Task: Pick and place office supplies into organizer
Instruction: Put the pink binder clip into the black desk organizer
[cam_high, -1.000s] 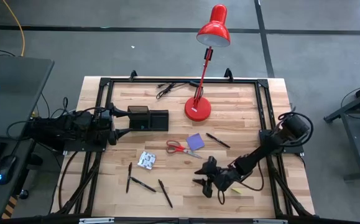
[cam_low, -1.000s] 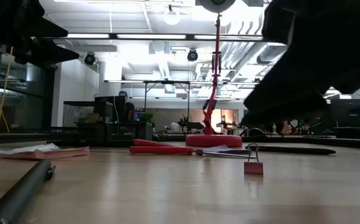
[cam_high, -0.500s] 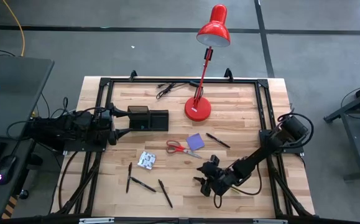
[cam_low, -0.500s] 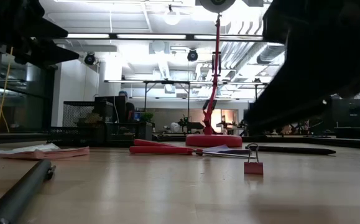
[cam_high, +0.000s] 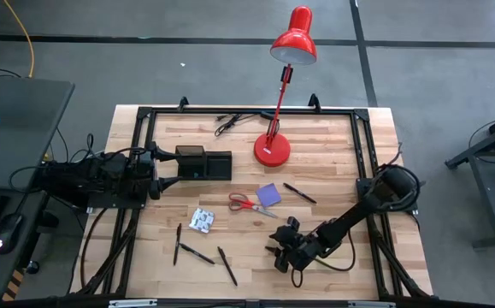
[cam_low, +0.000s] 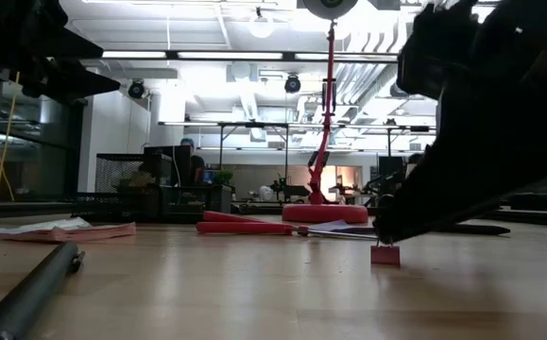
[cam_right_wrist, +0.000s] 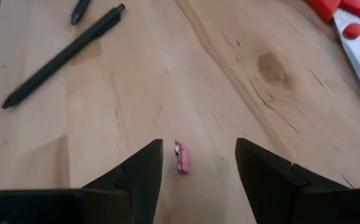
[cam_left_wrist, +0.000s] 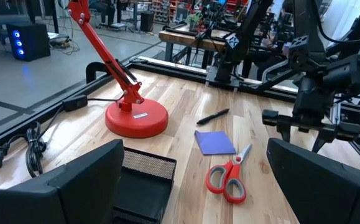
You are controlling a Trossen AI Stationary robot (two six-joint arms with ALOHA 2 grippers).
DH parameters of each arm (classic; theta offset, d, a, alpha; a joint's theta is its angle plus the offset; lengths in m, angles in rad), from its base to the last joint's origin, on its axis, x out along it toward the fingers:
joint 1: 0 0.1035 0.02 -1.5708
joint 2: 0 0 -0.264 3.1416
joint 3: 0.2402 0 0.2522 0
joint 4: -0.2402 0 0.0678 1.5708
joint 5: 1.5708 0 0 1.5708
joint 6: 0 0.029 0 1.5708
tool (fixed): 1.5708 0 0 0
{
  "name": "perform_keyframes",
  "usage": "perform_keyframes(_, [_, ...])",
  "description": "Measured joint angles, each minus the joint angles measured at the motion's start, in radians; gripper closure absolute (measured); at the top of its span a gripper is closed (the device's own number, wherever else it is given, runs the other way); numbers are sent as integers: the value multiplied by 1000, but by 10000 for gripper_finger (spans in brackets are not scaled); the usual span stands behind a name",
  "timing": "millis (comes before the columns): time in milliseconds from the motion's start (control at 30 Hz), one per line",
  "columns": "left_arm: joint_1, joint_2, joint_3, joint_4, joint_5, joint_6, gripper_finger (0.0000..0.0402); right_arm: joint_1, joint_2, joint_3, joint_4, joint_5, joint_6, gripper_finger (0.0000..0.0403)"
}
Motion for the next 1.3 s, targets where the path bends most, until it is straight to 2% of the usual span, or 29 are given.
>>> perform_keyframes(400, [0, 0, 0, 0, 0, 0, 21, -2, 16, 0, 5, -10, 18, 260])
perform_keyframes(967, [0, 0, 0, 0, 0, 0, 21, -15, 18, 0, 49, -23, -1, 396])
perform_keyframes(1300, [0, 0, 0, 0, 0, 0, 21, -78, 18, -1, 153, -10, -99, 391])
